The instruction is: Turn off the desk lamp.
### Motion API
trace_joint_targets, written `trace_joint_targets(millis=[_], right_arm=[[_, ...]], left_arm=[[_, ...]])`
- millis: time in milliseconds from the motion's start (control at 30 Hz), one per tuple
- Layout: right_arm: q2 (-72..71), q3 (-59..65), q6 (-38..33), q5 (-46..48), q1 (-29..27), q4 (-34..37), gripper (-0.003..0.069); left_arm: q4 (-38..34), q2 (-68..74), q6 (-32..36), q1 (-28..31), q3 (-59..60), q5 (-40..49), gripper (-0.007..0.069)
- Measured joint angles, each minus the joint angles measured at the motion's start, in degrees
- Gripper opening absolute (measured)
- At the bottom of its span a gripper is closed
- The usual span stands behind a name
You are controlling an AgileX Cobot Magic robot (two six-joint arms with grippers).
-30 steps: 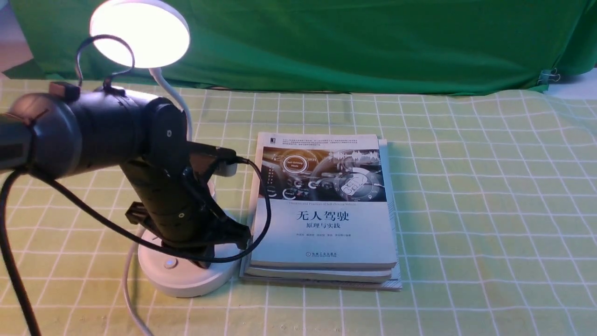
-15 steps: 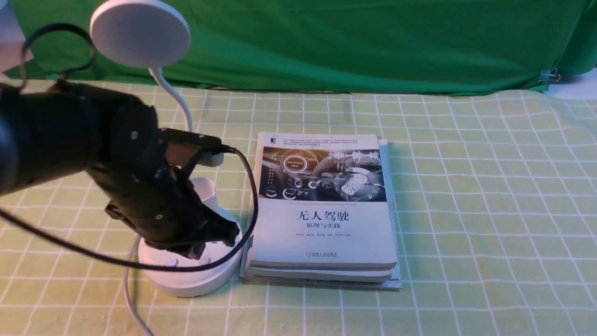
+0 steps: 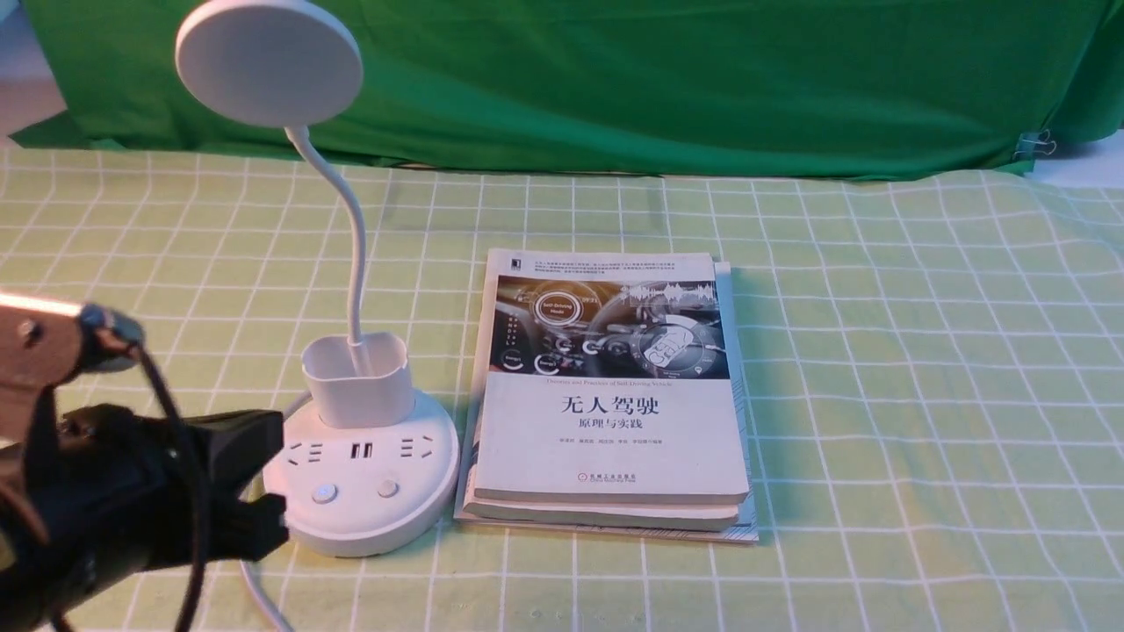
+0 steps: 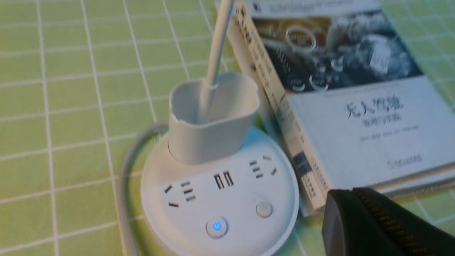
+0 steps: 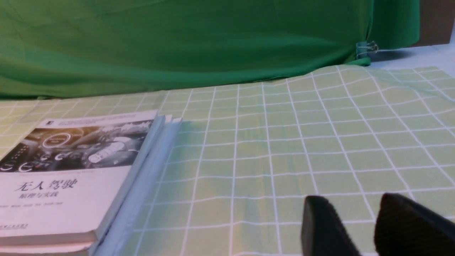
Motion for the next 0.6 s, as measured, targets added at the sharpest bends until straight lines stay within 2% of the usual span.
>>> trace_joint_targets(millis=[200, 600], right_arm=[[0.00, 0.00, -0.02, 0.00, 0.00, 0.00, 0.0238], [0.00, 0.00, -0.01, 0.00, 0.00, 0.00, 0.0238]], left_arm=[[3.64, -6.82, -0.02, 0.00, 6.28, -2.85, 0.0001], [9.89, -7.76, 0.55, 0.00, 7.16, -5.05, 0.0001]])
